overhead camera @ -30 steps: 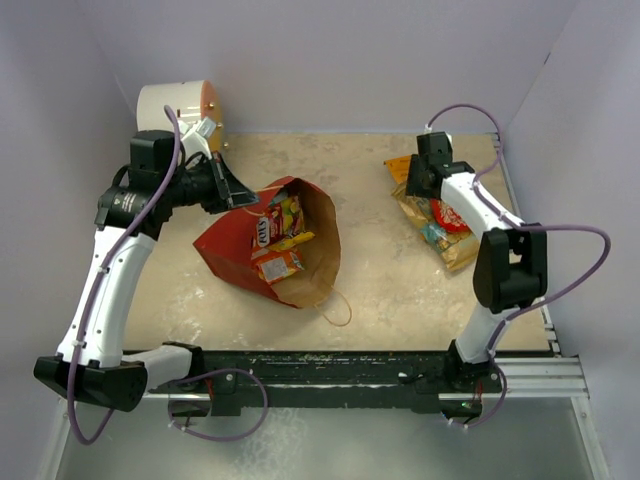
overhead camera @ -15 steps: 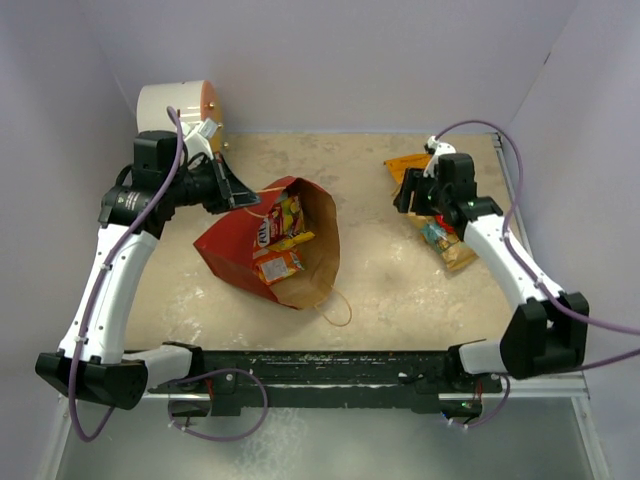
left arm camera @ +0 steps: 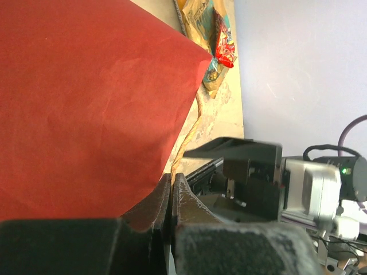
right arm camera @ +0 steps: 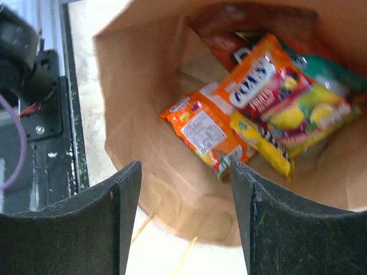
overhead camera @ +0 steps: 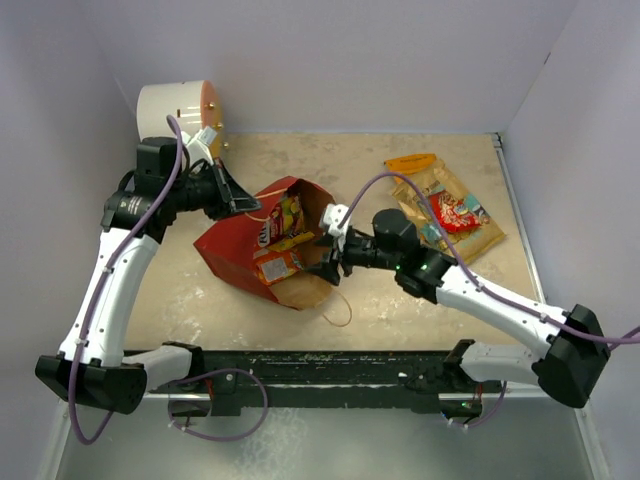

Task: Take the snacks out of the paper bag
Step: Take out the snack from the paper bag.

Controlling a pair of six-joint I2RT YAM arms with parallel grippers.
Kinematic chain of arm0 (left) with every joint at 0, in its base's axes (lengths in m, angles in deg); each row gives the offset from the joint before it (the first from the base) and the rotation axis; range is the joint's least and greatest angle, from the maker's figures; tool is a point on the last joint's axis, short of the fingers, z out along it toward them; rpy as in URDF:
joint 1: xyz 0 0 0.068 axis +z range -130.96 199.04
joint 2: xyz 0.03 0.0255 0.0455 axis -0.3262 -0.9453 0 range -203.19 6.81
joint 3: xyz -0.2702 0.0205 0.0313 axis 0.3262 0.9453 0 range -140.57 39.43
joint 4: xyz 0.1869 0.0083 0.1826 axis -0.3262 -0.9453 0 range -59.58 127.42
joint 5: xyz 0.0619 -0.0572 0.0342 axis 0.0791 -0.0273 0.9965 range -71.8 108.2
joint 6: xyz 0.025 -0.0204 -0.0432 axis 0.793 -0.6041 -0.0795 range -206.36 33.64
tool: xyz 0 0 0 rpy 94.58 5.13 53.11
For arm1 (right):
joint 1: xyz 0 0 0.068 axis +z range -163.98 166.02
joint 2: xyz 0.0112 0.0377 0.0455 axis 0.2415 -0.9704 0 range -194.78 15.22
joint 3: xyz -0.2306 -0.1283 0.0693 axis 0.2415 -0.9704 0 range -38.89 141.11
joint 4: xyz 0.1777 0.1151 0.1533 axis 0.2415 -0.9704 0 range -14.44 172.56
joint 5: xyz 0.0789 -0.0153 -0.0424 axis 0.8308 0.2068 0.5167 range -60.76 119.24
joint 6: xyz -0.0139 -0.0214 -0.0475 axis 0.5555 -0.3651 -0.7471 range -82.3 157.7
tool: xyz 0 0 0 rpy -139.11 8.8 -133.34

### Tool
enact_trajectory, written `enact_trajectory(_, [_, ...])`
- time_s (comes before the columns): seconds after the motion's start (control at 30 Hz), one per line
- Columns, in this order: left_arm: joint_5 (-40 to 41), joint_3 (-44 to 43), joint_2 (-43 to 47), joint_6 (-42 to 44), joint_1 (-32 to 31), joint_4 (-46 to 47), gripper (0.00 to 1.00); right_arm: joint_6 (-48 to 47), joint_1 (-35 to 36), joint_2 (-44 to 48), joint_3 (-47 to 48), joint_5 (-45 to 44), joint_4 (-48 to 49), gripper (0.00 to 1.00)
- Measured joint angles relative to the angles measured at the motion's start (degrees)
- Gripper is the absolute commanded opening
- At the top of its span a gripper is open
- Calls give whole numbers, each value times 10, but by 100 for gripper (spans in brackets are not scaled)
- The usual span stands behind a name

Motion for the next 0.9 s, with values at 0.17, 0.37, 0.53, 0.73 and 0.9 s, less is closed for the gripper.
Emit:
enact_trajectory(0.17, [5, -6, 1, 1, 0, -4, 0, -148, 50, -40, -9, 24, 50, 60])
enact_trajectory(0.37, [11, -14, 1, 6, 0, -4, 0, -312, 66, -147, 10, 3, 57, 54])
enact_trajectory(0.53, [17, -20, -2, 30, 0, -12, 0, -389, 66, -221, 21, -14, 87, 53])
enact_trajectory(0.73, [21, -30, -6, 66, 0, -29, 0, -412, 66, -289, 24, -37, 170, 61])
enact_trajectory(0.9, [21, -38, -13, 92, 0, -46, 0, -413, 65, -337, 32, -73, 232, 64])
